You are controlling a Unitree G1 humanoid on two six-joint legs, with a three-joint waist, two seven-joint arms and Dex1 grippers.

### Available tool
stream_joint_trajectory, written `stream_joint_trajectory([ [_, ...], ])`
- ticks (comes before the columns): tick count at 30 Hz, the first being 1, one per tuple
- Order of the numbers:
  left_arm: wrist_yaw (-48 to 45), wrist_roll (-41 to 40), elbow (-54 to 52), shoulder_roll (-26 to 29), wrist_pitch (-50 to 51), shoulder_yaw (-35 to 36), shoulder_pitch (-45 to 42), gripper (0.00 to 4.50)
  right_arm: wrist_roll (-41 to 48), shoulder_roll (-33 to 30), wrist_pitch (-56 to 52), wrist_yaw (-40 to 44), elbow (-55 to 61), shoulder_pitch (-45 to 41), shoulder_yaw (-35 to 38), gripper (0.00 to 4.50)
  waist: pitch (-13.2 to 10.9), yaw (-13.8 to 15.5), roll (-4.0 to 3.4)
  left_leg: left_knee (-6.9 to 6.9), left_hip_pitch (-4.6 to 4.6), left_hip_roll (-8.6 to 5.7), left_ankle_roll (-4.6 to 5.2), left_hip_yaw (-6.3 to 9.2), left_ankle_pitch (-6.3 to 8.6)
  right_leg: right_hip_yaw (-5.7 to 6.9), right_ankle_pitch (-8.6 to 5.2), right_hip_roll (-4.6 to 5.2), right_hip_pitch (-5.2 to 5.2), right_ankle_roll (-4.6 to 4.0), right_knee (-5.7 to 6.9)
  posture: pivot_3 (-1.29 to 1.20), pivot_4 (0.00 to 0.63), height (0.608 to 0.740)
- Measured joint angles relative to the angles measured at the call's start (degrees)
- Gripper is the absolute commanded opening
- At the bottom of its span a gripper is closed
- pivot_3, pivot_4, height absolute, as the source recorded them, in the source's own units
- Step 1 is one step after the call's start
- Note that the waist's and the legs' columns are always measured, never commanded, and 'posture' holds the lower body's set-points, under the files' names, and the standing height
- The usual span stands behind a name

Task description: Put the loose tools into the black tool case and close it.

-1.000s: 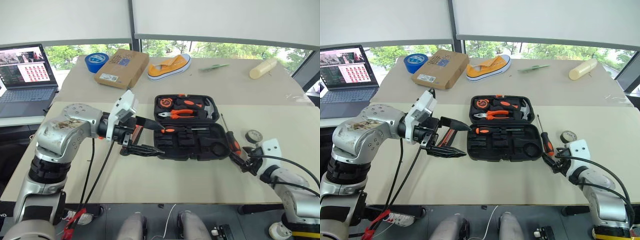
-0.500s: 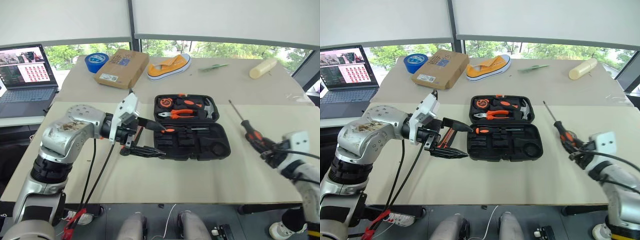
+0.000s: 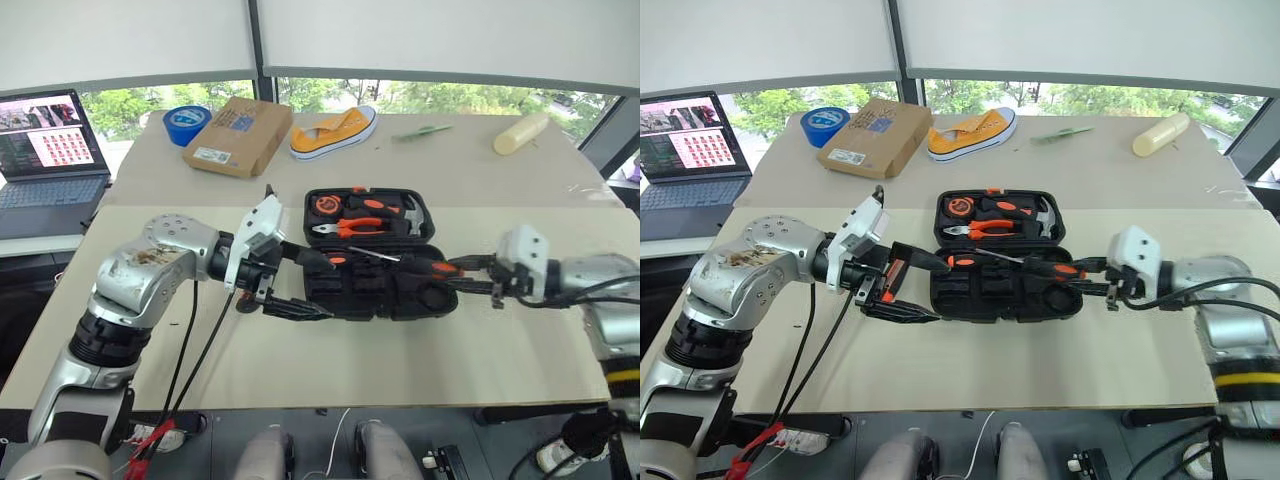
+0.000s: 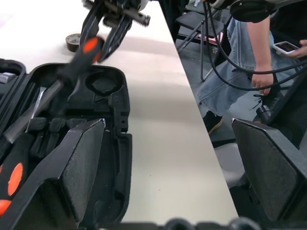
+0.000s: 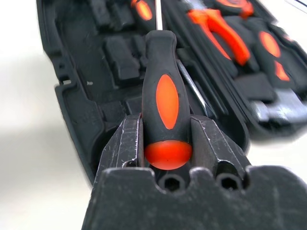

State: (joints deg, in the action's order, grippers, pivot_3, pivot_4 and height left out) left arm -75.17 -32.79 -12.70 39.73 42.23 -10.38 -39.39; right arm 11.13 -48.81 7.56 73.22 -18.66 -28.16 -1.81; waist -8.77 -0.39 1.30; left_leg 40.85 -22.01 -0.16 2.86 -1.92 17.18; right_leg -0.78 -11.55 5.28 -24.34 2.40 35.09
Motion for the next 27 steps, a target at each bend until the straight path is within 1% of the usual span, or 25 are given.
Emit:
stream_joint_trajectory([
  [3, 0.3, 0.0, 0.0, 0.1, 0.0, 0.0, 0.0, 4.5, -3.9, 2.5, 7.4, 0.4, -8.2, -4.7, -2.8, 0.99, 0.0, -0.2, 0.01, 0.0, -0.02, 0.01, -0.16, -0.01, -0.09, -0.01, 0.0, 0.03, 0.01, 0.0, -0.03, 0.0, 0.15, 0.735],
  [6, 0.6, 0.0, -0.1, 0.2, 0.0, 0.1, 0.0, 4.5, -5.6, 4.4, 11.9, 0.8, -14.4, -7.8, -4.5, 0.99, 0.0, -0.3, -0.01, -0.01, -0.03, 0.03, -0.22, -0.01, -0.12, -0.01, 0.0, 0.04, 0.0, 0.0, -0.02, 0.0, 0.15, 0.735],
  [11, 1.3, 0.0, -0.2, 2.7, 0.0, 1.4, 1.8, 4.5, -7.7, 4.9, 18.5, 2.8, -21.9, -11.9, -5.9, 0.99, 0.0, -0.4, -0.02, -0.02, 0.0, 0.05, -0.22, -0.01, -0.13, -0.02, 0.0, 0.04, 0.0, 0.0, 0.0, 0.0, 0.15, 0.735],
  [14, 1.8, 0.0, 0.2, 4.1, 0.0, 3.2, 2.0, 4.5, -8.8, 5.5, 20.5, 3.0, -26.0, -14.7, -6.6, 0.99, 0.0, -0.4, -0.03, -0.03, 0.02, 0.05, -0.23, -0.01, -0.13, -0.02, 0.0, 0.04, 0.01, 0.0, 0.01, 0.0, 0.15, 0.735],
  [16, 2.0, 0.0, 0.7, 5.2, -0.3, 4.3, 2.5, 4.5, -9.9, 5.7, 21.7, 3.4, -28.3, -16.3, -6.9, 2.0, 0.0, -0.4, -0.03, -0.03, 0.02, 0.06, -0.24, -0.01, -0.13, -0.02, 0.0, 0.04, 0.01, 0.0, 0.02, 0.0, 0.15, 0.735],
  [18, 2.0, 0.1, 1.4, 6.1, -0.8, 5.2, 3.4, 4.5, -10.4, 5.7, 22.5, 3.4, -29.9, -16.9, -7.1, 2.58, 0.0, -0.4, -0.03, -0.04, 0.01, 0.06, -0.24, -0.01, -0.14, 0.0, 0.0, 0.04, 0.01, 0.0, 0.0, 0.0, 0.15, 0.735],
  [23, 2.3, 0.3, 2.0, 6.4, -0.8, 5.7, 4.0, 4.5, -10.4, 6.2, 22.5, 4.1, -31.4, -18.3, -7.0, 4.33, 0.0, -0.4, -0.03, -0.04, 0.0, 0.06, -0.26, -0.01, -0.14, -0.01, 0.0, 0.05, 0.0, 0.0, 0.02, 0.0, 0.15, 0.735],
  [24, 2.5, 0.3, 1.9, 6.4, -0.8, 5.8, 4.0, 4.5, -9.8, 6.9, 21.4, 4.3, -31.1, -18.3, -6.7, 4.47, 0.0, -0.5, -0.03, -0.04, 0.0, 0.06, -0.26, -0.01, -0.14, -0.01, 0.0, 0.05, 0.0, 0.0, 0.02, 0.0, 0.15, 0.735],
  [26, 2.6, 0.2, 1.9, 6.4, -0.8, 5.9, 4.0, 4.5, -8.0, 8.0, 17.4, 4.4, -29.4, -18.3, -6.0, 4.47, 0.0, -0.5, -0.04, -0.05, 0.0, 0.07, -0.26, -0.01, -0.15, -0.02, 0.01, 0.04, -0.03, 0.0, 0.05, 0.0, 0.15, 0.735],
  [27, 2.7, 0.2, 1.9, 6.4, -0.8, 5.9, 4.0, 4.5, -6.3, 8.9, 13.6, 4.3, -27.5, -18.3, -5.2, 4.15, -0.1, -0.7, -0.05, -0.06, 0.0, 0.08, -0.26, -0.02, -0.15, -0.03, 0.01, 0.04, -0.05, -0.01, 0.07, 0.0, 0.15, 0.735],
])
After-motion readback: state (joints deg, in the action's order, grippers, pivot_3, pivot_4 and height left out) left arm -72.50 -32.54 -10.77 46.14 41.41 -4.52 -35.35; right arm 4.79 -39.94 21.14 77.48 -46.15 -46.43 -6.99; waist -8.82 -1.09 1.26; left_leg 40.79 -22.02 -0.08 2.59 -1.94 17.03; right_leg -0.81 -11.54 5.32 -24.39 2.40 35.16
